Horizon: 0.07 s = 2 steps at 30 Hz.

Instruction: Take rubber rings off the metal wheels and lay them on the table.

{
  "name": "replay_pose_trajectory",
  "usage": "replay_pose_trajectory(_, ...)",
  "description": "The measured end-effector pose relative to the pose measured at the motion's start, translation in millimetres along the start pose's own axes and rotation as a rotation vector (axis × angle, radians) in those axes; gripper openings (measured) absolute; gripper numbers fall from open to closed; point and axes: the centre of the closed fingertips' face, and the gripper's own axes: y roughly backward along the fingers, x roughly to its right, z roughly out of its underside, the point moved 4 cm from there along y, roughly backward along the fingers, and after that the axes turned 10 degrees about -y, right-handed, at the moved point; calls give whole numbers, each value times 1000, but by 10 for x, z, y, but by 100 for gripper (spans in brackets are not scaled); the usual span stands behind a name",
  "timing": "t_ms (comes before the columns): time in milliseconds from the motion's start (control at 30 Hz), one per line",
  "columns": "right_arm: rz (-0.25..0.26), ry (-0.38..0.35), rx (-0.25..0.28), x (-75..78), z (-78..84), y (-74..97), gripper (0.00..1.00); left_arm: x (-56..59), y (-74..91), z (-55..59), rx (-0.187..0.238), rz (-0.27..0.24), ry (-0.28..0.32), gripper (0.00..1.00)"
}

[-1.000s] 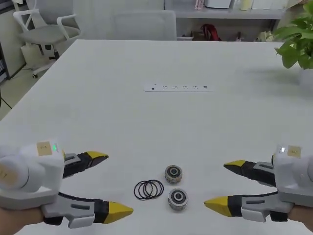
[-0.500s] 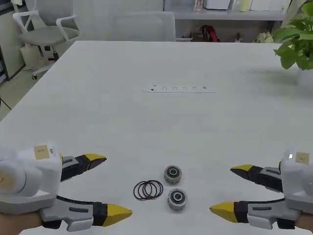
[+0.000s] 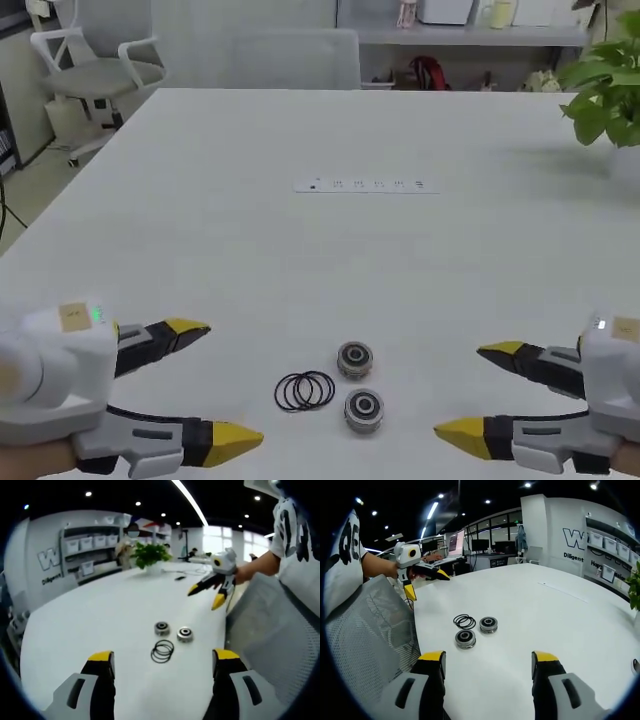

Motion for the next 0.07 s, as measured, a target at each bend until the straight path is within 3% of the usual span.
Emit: replay_pose_trajectory(67,1,0,-1,2,6,6,68,-9,6,10,0,-3,2,81)
